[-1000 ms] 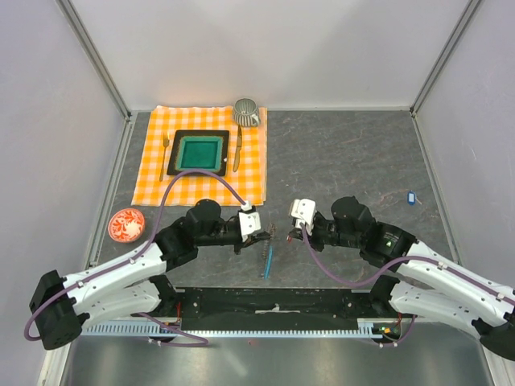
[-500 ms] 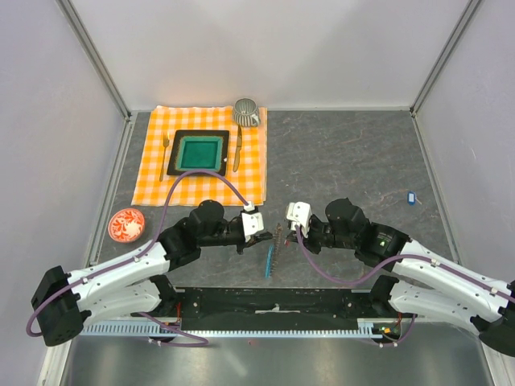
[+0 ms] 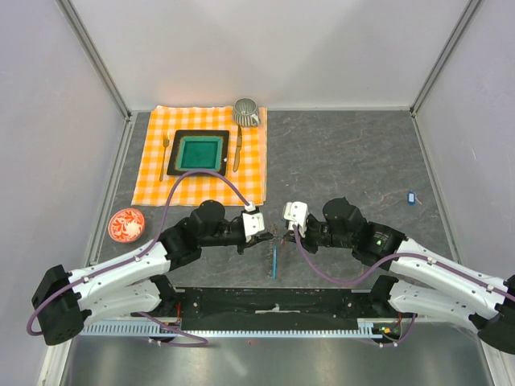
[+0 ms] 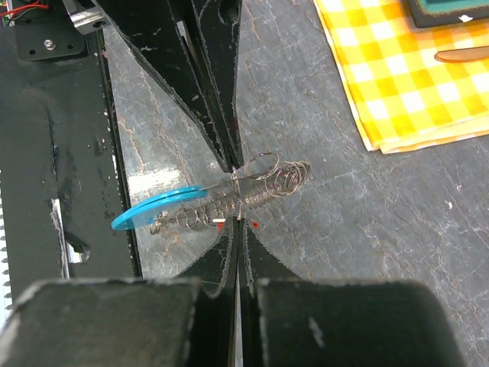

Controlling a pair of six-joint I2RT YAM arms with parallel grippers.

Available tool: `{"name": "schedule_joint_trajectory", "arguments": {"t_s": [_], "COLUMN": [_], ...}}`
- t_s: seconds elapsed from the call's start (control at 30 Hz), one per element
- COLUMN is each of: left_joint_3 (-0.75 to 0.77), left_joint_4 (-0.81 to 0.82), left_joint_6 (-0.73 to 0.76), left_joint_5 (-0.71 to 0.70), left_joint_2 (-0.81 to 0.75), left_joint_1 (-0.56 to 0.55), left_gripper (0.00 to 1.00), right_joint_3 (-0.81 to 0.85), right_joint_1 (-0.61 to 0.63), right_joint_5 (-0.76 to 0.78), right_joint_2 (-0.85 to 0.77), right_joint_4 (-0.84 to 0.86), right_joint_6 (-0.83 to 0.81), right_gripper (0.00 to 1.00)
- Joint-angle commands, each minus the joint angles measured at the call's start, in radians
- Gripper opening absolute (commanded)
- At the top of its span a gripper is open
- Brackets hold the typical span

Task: Put the keys on the keyring

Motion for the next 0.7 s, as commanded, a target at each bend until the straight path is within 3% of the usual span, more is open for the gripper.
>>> {"name": "schedule_joint_trajectory", "arguments": {"t_s": [0.0,0.67], "left_joint_3": [0.017,0.020], "left_joint_4": [0.069,0.066], "left_joint_6": [-0.003,-0.001], "left_joint_5": [0.010,0.013], "left_joint_2": [0.004,0.002], "left_joint_1": [-0.007,-0.008], "left_gripper": [0.02,0.02], "right_joint_3": [0.001,0.003], "right_joint_1": [0.006,0.013], "right_joint_5": [-0.016,0.004], "right_joint_2": [0.000,0.000], "right_joint_4": [0.042,0.041], "right_joint_6": [0.002,0.001], "right_gripper": [0.00,0.00]}}
